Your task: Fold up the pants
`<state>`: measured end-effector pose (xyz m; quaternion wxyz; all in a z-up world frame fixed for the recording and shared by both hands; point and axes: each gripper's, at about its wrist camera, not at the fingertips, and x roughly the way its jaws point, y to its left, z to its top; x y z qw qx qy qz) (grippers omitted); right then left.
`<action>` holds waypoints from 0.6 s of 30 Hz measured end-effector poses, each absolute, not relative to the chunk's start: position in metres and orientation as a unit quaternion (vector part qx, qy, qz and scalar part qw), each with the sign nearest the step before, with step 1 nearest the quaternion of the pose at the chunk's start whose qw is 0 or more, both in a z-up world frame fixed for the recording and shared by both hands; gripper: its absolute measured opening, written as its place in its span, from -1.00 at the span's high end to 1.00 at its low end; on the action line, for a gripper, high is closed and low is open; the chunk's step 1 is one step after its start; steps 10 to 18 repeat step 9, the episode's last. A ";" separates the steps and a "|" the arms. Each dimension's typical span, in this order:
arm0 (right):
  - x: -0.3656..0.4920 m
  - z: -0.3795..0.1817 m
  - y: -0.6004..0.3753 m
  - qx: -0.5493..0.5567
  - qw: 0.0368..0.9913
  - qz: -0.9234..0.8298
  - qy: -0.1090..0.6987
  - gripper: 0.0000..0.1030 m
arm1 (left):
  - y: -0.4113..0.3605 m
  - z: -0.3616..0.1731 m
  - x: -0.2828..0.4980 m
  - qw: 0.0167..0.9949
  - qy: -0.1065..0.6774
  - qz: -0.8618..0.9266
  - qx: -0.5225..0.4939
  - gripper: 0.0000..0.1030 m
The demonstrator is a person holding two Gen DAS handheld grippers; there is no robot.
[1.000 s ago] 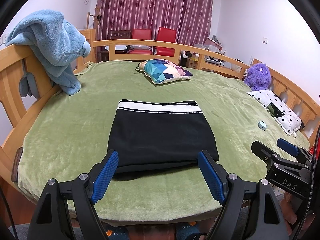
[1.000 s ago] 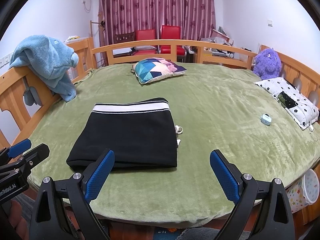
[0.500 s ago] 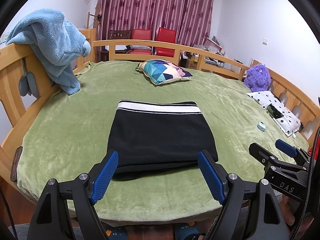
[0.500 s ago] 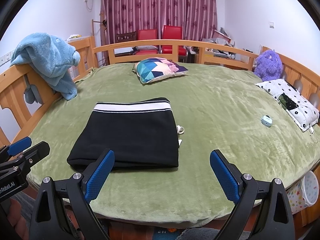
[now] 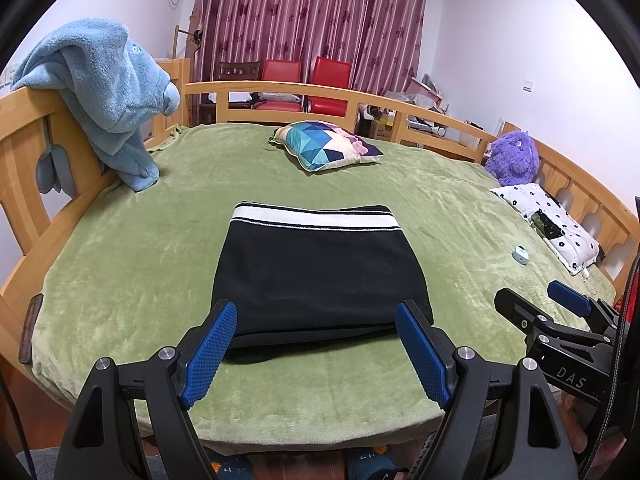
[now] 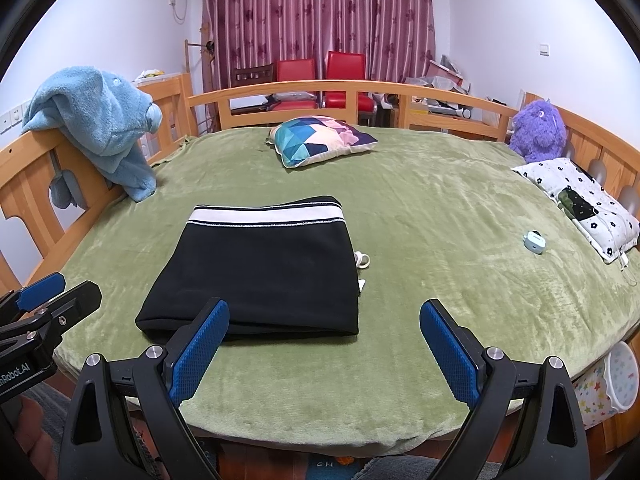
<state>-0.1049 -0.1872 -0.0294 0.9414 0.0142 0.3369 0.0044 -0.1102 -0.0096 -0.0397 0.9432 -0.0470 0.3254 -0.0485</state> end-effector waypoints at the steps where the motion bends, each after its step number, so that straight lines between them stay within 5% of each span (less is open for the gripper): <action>1: -0.105 -0.029 -0.187 0.014 0.941 0.004 0.337 -0.85 | -0.011 -0.039 -0.110 0.943 0.325 -0.049 -0.047 -0.57; 18: -0.103 -0.029 -0.187 0.013 0.942 0.006 0.337 -0.85 | -0.012 -0.039 -0.110 0.944 0.324 -0.050 -0.045 -0.57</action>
